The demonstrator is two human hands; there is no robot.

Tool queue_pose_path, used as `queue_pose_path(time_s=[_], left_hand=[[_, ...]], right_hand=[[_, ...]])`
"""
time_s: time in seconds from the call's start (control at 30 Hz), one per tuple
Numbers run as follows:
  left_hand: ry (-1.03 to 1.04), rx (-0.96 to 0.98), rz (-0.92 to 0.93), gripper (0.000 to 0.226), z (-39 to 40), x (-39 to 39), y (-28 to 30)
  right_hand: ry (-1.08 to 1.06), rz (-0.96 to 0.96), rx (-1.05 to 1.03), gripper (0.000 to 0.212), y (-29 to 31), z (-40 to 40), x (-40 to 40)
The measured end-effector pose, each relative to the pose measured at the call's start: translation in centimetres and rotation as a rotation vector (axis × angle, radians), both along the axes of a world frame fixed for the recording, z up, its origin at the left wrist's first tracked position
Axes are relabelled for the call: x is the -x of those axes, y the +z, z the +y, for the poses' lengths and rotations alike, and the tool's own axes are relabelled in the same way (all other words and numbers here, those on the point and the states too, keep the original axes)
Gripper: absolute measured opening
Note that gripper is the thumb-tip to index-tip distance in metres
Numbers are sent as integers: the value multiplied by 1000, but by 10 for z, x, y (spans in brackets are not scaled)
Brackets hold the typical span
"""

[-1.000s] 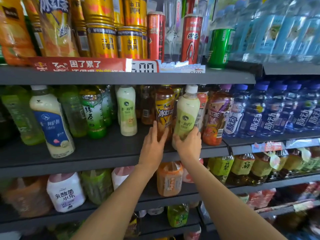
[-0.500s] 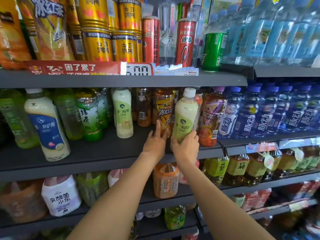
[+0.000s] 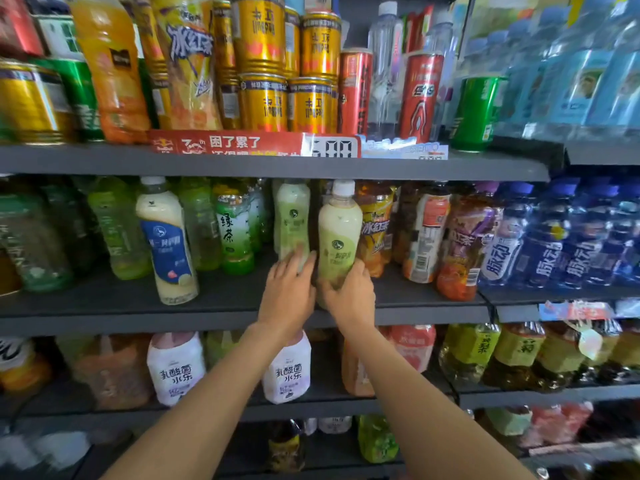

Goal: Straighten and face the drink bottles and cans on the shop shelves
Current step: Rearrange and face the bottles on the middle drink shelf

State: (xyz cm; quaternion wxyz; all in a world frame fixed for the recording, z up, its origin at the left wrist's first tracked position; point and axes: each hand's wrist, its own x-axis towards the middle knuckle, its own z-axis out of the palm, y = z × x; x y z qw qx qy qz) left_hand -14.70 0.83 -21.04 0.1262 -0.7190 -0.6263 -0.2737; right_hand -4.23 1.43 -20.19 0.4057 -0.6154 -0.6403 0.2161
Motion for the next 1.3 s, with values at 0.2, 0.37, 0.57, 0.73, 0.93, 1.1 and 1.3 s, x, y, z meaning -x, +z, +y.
queue_pose_path(time_s=[0.2, 0.37, 0.57, 0.73, 0.93, 1.1, 1.3], left_hand=[[4, 59, -360, 60, -19, 47, 16], [-12, 222, -653, 68, -8, 69, 16], [40, 250, -717, 65, 6, 62, 23], [42, 255, -723, 63, 11, 59, 20], [16, 349, -649, 72, 10, 59, 19], [15, 366, -655, 84, 11, 55, 12], [71, 281, -659, 82, 13, 53, 7]], right_hand=[[127, 2, -3, 44, 1, 0, 62], [138, -4, 24, 51, 0, 8, 89], [157, 87, 68, 63, -1, 22, 85], [261, 62, 61, 108, -22, 52, 77], [345, -326, 96, 112, -17, 53, 56], [366, -650, 40, 100, -23, 58, 44], [429, -677, 101, 99, -21, 65, 45]])
